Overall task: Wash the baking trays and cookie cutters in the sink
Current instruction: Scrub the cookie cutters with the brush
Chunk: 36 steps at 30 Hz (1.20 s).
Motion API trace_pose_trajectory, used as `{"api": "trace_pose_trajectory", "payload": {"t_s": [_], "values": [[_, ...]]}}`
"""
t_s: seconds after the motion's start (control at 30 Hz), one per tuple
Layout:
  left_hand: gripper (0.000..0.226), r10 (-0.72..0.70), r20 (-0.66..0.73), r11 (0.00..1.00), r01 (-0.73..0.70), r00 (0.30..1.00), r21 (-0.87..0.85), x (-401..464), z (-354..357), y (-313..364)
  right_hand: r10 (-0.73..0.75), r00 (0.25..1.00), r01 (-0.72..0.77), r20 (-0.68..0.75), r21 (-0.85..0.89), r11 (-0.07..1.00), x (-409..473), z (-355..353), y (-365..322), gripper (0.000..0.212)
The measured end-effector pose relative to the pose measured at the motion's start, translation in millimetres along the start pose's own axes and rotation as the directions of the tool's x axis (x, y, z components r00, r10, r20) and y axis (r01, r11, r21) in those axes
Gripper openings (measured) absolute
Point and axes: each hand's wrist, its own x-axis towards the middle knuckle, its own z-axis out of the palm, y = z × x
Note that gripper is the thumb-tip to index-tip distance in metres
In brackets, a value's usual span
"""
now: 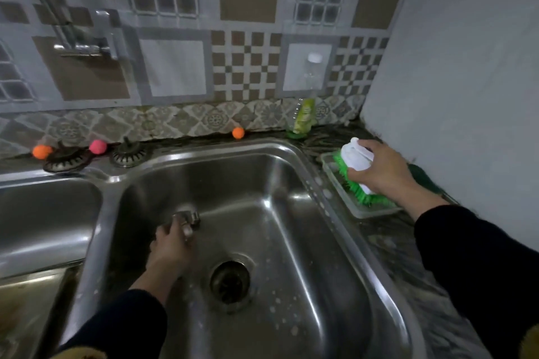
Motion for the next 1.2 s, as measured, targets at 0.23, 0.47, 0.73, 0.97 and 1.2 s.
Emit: {"api": "trace_pose_trajectory", "payload": {"t_s": [0.23, 0.47, 0.73, 0.97, 1.2], "values": [[0.068, 0.05, -0.056, 0.997, -0.053, 0.997, -0.057, 21, 34, -13, -0.017, 0.997, 0.018, 0.078, -0.014, 1.0, 15, 27, 31, 0.074], [0.051, 0.105, -0.138, 0.993, -0.097, 0.985, 0.06, 0, 62, 26, -0.027, 0.997, 0.031, 0.076, -0.051, 0.998, 13, 26, 35, 0.074], [0.038, 0.144, -0.208, 0.986, -0.122, 0.968, 0.116, -16, 75, 50, -0.036, 0.996, 0.039, 0.084, -0.03, 0.999, 10, 15, 33, 0.074], [0.04, 0.2, -0.226, 0.978, -0.209, 0.953, -0.017, -19, 70, 53, -0.093, 0.993, 0.094, 0.079, -0.009, 0.996, 3, 1, 16, 0.075], [0.03, 0.21, -0.159, 0.746, -0.264, 0.965, -0.612, -33, 31, 92, -0.212, 0.971, 0.201, 0.111, 0.104, 0.974, -20, -5, -35, 0.073]]}}
